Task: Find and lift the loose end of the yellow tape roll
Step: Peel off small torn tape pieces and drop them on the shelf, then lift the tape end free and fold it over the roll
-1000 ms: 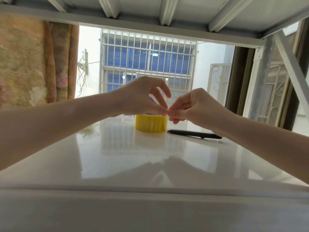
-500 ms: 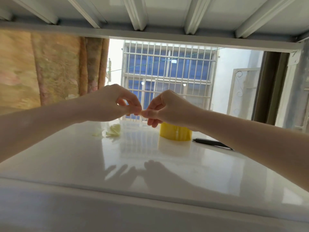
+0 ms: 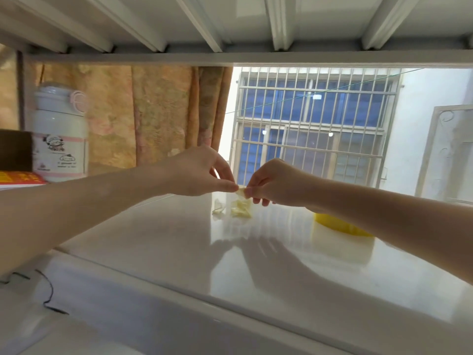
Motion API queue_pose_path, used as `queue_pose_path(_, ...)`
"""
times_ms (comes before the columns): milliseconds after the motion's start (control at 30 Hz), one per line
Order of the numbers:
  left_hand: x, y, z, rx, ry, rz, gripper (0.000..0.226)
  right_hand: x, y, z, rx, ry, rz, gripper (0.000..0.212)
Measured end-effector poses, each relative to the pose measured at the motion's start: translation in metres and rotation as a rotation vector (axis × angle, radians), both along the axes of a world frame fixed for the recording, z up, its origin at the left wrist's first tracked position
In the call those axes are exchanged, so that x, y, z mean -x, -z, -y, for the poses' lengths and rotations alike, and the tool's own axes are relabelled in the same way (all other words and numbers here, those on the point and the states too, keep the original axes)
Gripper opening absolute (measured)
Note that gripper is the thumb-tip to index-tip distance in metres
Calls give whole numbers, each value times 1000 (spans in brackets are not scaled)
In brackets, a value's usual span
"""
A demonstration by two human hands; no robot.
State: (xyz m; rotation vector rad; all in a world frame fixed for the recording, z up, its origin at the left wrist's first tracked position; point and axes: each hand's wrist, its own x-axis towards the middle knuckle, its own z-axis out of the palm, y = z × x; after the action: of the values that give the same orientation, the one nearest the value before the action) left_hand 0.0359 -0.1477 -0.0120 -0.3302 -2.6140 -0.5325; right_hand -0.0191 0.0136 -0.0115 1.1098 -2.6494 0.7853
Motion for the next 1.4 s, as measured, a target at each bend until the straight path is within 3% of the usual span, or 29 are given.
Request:
queue_pose_path(333, 25, 19, 5, 90, -10, 109, 10, 17, 12, 4, -54, 68, -27, 22)
queue_pose_path(600, 23, 16, 7, 11, 19, 34, 8, 15, 9, -2, 27, 18, -106, 12)
queue_pose_path(1100, 3, -6, -35, 52, 139, -95, 8, -19, -25, -68, 120, 87, -172, 17)
queue_pose_path(1200, 6, -7, -56, 80, 202, -99, 9, -21, -25, -98, 72, 145, -190, 19)
queue_pose_path(1400, 20, -6, -103, 140, 298, -109, 6, -17, -6, -148, -222, 257, -210, 28)
